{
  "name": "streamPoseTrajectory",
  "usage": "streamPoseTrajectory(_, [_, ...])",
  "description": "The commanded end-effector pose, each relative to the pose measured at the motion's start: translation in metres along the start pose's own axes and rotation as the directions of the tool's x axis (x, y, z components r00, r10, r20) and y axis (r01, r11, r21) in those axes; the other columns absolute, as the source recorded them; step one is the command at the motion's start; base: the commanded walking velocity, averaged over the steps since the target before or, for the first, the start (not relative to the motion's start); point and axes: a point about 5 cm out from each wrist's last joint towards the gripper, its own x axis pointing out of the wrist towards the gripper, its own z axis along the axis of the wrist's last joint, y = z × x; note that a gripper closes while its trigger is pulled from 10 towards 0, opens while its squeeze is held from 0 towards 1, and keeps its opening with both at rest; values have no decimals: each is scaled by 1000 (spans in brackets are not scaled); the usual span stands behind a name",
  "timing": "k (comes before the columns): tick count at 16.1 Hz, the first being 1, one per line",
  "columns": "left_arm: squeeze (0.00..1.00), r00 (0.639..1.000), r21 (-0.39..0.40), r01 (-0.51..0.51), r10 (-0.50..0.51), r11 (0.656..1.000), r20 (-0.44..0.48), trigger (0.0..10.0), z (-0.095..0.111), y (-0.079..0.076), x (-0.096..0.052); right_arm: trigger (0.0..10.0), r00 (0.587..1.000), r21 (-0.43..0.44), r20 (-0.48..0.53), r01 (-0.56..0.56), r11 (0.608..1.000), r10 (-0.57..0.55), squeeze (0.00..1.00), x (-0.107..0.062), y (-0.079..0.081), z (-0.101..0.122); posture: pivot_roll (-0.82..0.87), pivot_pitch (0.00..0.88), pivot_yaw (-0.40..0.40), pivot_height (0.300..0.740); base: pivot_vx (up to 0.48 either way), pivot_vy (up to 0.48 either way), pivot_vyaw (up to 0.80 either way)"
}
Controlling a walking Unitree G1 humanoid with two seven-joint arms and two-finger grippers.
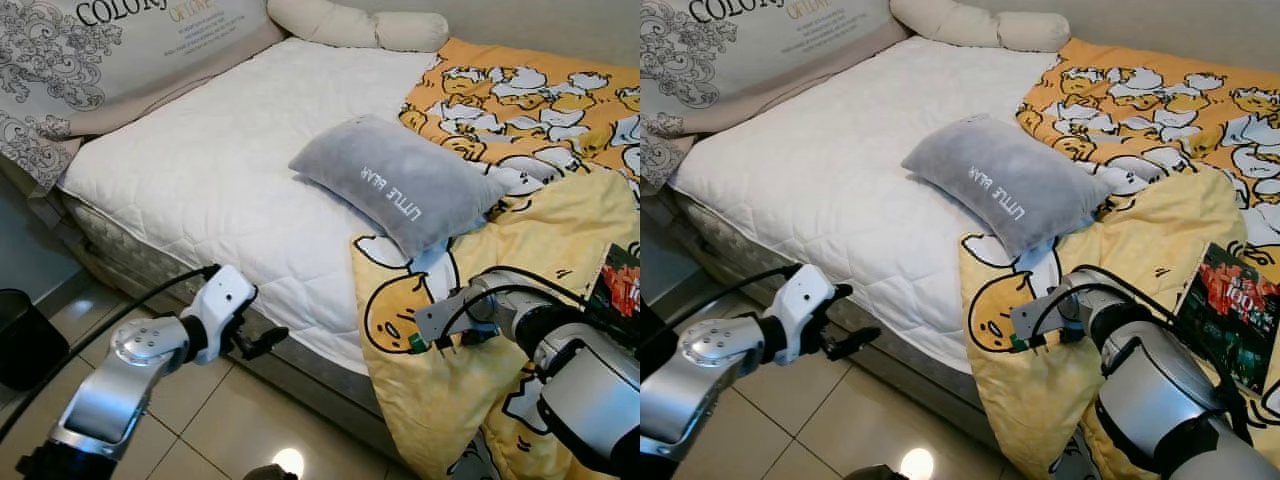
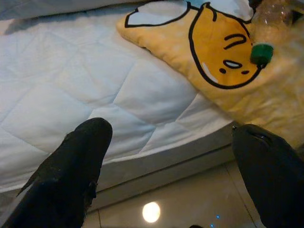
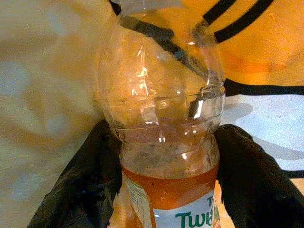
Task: Clean up the room
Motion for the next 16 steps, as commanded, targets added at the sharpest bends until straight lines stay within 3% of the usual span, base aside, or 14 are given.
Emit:
streamPoseTrajectory(1, [0,1000,4,-13,13,1000,-4,10000,-1,-1,1,0,1000,7,5,11,1000,-11,0,-4,-5,-3,43,0,75,740,0,0,0])
streamPoseTrajectory(5, [0,999,-32,-41,41,999,16,10000,-4,-6,3,0,999,22,36,30,999,-31,0,-9,-8,-8,39,0,55,740,0,0,0])
streamPoseTrajectory(7, [0,994,-75,-95,99,993,43,10000,-5,-5,0,0,983,156,121,117,981,-136,0,-21,-21,-13,59,0,28,740,0,0,0])
streamPoseTrajectory(8, [0,988,-99,-142,147,985,54,10000,-6,-3,-2,0,958,255,152,198,946,-242,0,-31,-31,-19,53,0,29,740,0,0,0])
streamPoseTrajectory(10, [0,984,-106,-161,168,981,66,10000,-6,-2,-3,0,937,312,174,239,920,-302,0,-37,-36,-22,52,0,21,740,0,0,0])
streamPoseTrajectory(12, [0,966,-127,-207,223,970,129,10000,1,-3,-4,0,867,438,200,337,833,-456,0,-49,-36,-32,42,0,15,740,0,0,0])
streamPoseTrajectory(13, [0,949,-148,-249,272,957,157,10000,5,-2,-7,0,783,571,194,400,717,-591,0,-57,-32,-32,31,0,24,740,0,0,0])
streamPoseTrajectory(14, [0,942,-151,-271,294,951,161,10000,5,-1,-7,0,743,634,190,407,658,-642,0,-60,-30,-31,31,0,24,740,0,0,0])
streamPoseTrajectory(15, [0,920,-181,-344,369,922,133,10000,3,0,-7,0,629,757,184,399,517,-755,0,-57,-16,-20,23,0,35,740,0,0,0])
streamPoseTrajectory(16, [0,910,-174,-373,396,911,120,10000,2,1,-7,0,586,793,185,385,472,-789,0,-57,-9,-14,30,0,33,740,0,0,0])
